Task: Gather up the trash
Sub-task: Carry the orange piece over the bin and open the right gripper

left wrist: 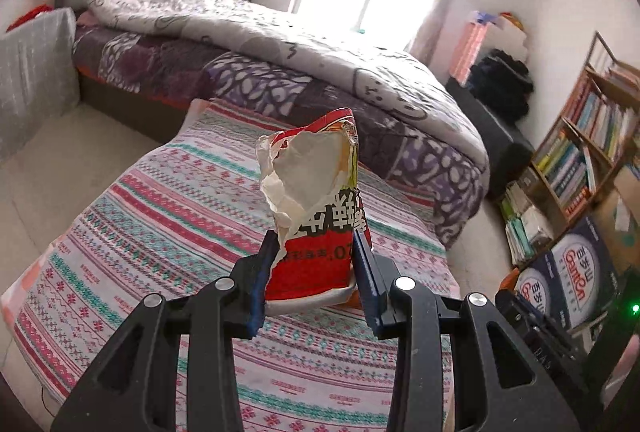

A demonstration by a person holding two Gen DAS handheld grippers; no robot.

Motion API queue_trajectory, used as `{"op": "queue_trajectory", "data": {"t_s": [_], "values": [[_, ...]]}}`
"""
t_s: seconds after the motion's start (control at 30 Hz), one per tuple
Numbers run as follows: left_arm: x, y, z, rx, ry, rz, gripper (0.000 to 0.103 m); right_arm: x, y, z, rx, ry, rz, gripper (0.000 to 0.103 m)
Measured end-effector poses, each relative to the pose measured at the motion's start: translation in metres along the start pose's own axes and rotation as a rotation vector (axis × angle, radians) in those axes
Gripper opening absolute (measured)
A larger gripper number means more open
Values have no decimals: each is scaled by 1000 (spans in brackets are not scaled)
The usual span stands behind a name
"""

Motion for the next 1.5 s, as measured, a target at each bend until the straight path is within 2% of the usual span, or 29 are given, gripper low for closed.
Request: {"op": "queue_trajectory", "data": {"t_s": [0.57,0.9,1.23,1.37,1.43,1.5], "values": [[14,79,40,159,-42,65,38,-36,90,4,114,57,88,22],[22,129,67,249,-72,126,38,-50,141,9,202,47,147,22],[28,180,107,365,-117,190,38,-61,181,21,295,16,204,23],[28,202,125,410,-140,225,38,-70,197,23,334,23,234,27],[28,214,134,437,-149,246,38,-75,204,25,350,29,246,34],[27,222,142,458,-156,259,38,-81,213,26,369,42,265,49]]}}
Point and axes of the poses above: each gripper's, at about its wrist camera, not at the fingertips, and x roughly the way its jaws point, y to its right, z to its underside, the point moved 7 cm from there along x, roughly the way its jaws point, and after that the axes turned 1 degree about -x, right-handed, at the moved point
